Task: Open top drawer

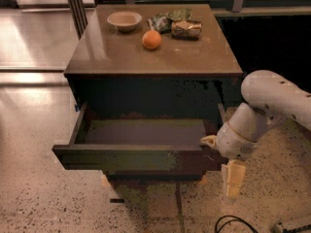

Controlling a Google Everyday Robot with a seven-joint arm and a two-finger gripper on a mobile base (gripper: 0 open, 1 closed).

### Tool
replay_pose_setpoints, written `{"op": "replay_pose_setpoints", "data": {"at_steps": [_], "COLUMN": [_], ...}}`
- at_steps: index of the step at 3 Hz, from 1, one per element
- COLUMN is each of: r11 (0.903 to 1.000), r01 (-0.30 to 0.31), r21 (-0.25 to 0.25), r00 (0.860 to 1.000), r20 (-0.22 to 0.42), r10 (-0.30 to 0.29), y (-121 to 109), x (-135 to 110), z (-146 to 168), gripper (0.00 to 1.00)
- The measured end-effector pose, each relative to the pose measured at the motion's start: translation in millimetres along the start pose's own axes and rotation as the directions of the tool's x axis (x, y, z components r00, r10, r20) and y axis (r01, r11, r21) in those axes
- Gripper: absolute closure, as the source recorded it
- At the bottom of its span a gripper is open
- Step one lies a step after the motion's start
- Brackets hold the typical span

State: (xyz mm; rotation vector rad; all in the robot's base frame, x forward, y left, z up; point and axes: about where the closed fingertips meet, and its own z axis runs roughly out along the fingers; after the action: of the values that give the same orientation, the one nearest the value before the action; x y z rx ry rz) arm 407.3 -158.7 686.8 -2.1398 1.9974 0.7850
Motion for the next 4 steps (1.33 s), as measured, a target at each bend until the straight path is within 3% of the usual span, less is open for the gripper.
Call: {"op": "replay_pose_setpoints", "data": {"at_steps": [4], "r11": [0.9992], "r01": [-0.007], "r21": [-0.038], "r00": [1.0], "r20": [0.008], "r10": [0.007], "y": [5.0], "x": [-0.8], "z": [13.1], "gripper": [0.0]}}
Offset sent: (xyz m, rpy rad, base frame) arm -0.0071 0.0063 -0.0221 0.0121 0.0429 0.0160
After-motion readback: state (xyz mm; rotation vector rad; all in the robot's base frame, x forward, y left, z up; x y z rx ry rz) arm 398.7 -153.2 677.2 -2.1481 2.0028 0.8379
